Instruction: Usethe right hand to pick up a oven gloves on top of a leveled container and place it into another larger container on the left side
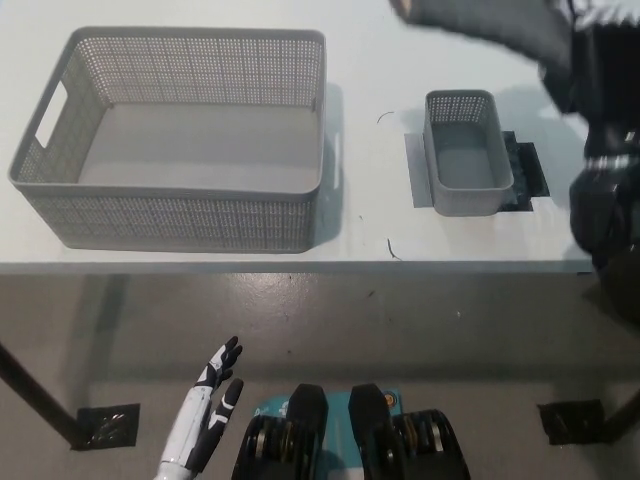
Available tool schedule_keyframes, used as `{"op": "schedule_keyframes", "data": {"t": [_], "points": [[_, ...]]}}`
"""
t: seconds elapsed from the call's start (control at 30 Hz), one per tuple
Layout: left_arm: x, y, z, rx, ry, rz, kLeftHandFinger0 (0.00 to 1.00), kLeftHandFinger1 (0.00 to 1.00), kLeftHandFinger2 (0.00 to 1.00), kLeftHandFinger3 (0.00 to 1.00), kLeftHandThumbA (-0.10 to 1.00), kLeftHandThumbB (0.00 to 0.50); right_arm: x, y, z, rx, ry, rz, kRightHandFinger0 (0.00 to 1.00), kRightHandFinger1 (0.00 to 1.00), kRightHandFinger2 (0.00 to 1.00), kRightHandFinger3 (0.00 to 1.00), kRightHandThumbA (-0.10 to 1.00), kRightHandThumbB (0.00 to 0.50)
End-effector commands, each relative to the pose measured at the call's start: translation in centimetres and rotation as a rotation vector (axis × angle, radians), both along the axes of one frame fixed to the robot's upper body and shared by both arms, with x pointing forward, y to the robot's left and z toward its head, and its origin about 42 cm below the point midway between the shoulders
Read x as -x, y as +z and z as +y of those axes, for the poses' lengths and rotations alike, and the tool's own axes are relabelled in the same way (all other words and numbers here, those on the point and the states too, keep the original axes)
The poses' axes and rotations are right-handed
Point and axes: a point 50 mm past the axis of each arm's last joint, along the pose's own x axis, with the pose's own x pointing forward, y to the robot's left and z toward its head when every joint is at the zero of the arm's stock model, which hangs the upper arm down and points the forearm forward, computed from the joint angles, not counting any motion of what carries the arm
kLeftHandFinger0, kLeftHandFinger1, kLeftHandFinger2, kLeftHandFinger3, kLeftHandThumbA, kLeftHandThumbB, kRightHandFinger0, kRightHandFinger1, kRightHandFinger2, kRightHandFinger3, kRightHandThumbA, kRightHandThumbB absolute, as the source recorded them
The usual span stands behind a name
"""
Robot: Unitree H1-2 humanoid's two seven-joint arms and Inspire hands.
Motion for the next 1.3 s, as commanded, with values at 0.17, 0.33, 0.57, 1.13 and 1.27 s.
{"op": "schedule_keyframes", "data": {"t": [0.17, 0.33, 0.57, 1.13, 1.27], "points": [[-1.0, 1.4, 0.5, 0.016, -0.009, -0.074, 1.00, 1.00, 1.00, 1.00, 1.00, 0.073, 0.6, 8.0, 1.7, -0.005, 0.089, -0.186, 0.00, 0.24, 0.69, 0.72, -0.10, 0.270], [-0.9, 1.3, 0.6, 0.011, -0.005, -0.071, 1.00, 1.00, 1.00, 1.00, 1.00, 0.087, -0.7, 7.7, 4.1, 0.006, 0.113, -0.126, 0.00, 0.27, 0.71, 0.68, -0.10, 0.215], [-0.7, 1.4, 0.4, 0.016, -0.011, -0.074, 1.00, 1.00, 1.00, 1.00, 1.00, 0.095, -2.0, 8.4, 9.0, 0.054, 0.185, -0.093, 0.00, 0.30, 0.73, 0.72, -0.10, 0.214], [-0.7, 1.5, 0.2, 0.017, -0.024, -0.077, 1.00, 1.00, 1.00, 1.00, 1.00, 0.123, -2.7, 11.4, 23.4, -0.074, 0.459, 0.230, 0.00, 0.36, 0.78, 0.79, -0.10, 0.186], [-0.8, 1.6, 0.1, 0.017, -0.031, -0.079, 1.00, 1.00, 1.00, 1.00, 1.00, 0.130, -2.8, 11.0, 24.5, -0.060, 0.457, 0.252, 0.00, 0.36, 0.81, 0.77, -0.10, 0.196]]}}
